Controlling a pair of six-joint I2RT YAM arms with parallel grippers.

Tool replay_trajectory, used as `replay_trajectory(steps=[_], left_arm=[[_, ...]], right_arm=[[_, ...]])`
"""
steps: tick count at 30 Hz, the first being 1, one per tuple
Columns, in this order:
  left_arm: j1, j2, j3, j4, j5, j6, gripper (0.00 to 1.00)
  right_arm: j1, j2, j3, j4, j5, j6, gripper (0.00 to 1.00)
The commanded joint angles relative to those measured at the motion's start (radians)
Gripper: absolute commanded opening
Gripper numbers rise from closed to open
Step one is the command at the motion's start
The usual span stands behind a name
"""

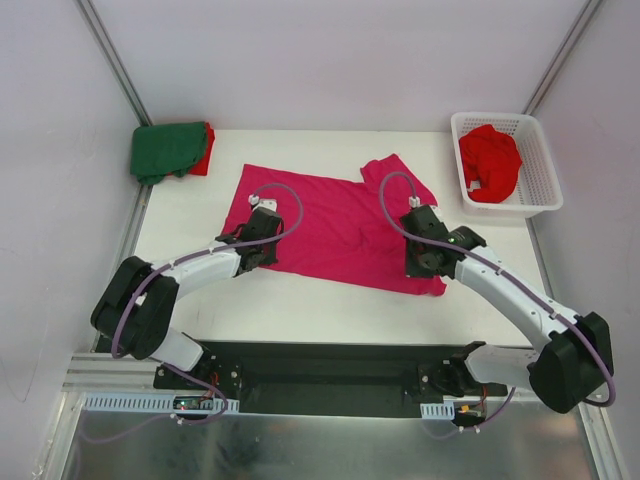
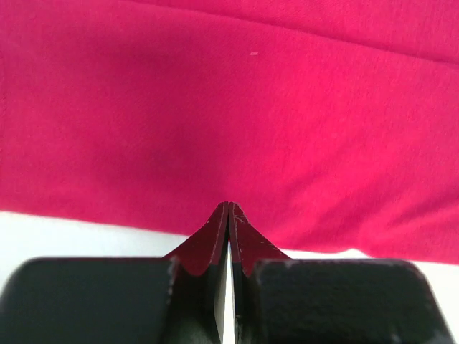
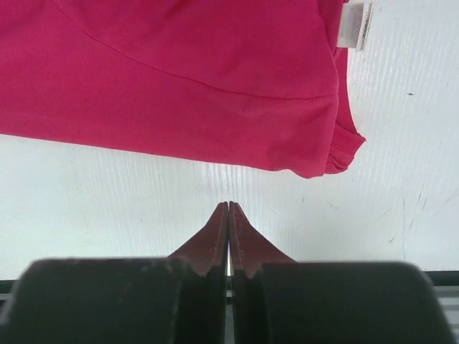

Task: Fold and stack the t-shirts
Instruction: Fold the flattened tshirt in 1/3 of the way

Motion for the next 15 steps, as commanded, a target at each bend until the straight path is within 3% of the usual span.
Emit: replay_trajectory(steps=[1, 15], left_arm=[[0.007, 0.044, 0.062, 0.026, -0.022, -0.019, 0.00], [0.010, 0.101, 0.085, 0.063, -0.068, 0.019, 0.00]], right_arm=[[0.004, -0.042, 0.000, -0.008, -0.005, -0.001, 0.01], [0.006, -0.042, -0.023, 0.007, -0.014, -0.013, 0.01]])
